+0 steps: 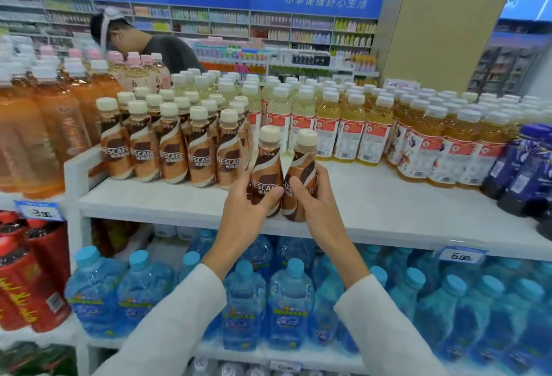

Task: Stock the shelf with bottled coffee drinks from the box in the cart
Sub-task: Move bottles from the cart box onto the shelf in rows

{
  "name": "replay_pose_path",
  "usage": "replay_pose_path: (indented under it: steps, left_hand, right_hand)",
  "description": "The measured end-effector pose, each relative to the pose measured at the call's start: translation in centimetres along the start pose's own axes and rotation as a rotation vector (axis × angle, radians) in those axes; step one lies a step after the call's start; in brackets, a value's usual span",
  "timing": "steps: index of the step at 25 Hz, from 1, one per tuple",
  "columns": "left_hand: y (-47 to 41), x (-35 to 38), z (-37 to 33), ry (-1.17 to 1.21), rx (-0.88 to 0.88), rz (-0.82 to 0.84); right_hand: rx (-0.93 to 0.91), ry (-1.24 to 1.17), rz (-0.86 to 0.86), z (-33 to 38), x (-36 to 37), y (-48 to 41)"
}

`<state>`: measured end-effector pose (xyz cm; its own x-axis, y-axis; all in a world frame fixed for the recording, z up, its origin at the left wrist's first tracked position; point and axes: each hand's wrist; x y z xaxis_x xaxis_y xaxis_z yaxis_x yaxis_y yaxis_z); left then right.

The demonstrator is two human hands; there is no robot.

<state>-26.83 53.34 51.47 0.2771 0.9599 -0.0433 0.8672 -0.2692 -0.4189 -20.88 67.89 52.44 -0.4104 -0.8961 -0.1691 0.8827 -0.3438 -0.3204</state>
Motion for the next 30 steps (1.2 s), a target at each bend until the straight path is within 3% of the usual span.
replay_pose_path:
  steps: [4, 8, 11, 17, 23, 30]
  left_hand:
    - [0.7, -1.0, 1.2, 0.08, -0.041, 0.032]
    - [0.3, -1.3, 1.5, -0.056, -0.046, -0.009]
    - [0.0, -1.3, 1.8, -0.081, -0.055, -0.039]
    - [0.2, -1.4, 2.1, -0.087, -0.044, -0.054]
    - [0.8, -1.1, 1.7, -0.075, -0.015, -0.075]
    - [1.1, -2.0, 1.8, -0.087, -0.031, -0.087]
  right_hand:
    - [0.038, 0.142, -0.099, -0.7, -0.3, 1.9]
    - [0.04, 0.348, -0.268, -1.2, 0.9, 2.2]
    - [0.052, 0.36, -0.218, -1.5, 0.3, 1.4]
    - [0.084, 0.284, 0.096, -1.4, -2.0, 0.4]
    - [0.03, 0.268, -0.192, -1.8, -0.6, 1.9]
    - [0.01, 0.309, -0.132, -0.5, 0.3, 2.4]
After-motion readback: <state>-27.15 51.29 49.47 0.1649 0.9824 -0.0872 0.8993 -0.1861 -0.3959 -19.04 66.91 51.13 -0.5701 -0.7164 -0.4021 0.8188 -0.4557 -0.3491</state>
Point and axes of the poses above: each hand's wrist, its own y-axis away from the middle knuckle, its own x-axis out of the palm, z = x × y, and after that the axes turned 6 degrees about y, right-handed
